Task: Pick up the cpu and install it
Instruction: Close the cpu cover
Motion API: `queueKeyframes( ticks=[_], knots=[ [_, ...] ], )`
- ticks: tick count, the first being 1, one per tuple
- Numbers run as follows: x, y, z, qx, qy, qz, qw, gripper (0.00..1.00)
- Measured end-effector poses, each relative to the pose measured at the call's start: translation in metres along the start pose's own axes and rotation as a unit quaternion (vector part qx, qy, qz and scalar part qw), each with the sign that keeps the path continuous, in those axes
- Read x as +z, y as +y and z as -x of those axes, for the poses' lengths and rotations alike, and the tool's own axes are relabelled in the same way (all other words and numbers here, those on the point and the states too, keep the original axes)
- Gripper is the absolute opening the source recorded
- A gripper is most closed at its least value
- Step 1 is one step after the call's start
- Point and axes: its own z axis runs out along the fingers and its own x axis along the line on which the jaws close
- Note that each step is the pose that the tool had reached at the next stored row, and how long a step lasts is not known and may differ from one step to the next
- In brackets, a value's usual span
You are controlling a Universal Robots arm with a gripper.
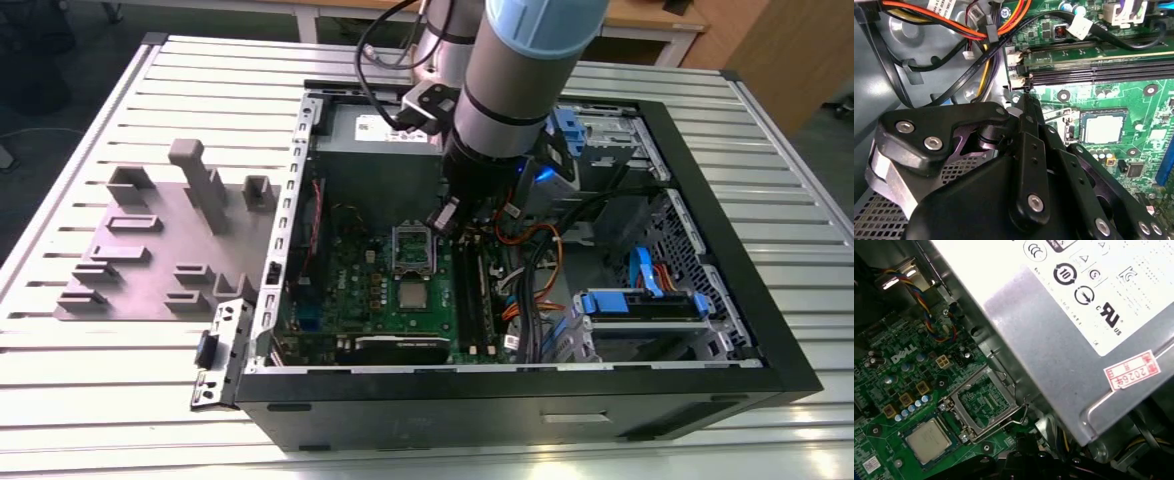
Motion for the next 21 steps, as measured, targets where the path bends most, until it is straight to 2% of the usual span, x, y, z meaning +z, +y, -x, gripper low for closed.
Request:
queueKeyframes(
  ticks=[21],
  knots=[
    [0.0114, 0.0048, 0.0067, 0.000, -0.0044, 0.0034, 0.99998, 0.11]
  ],
)
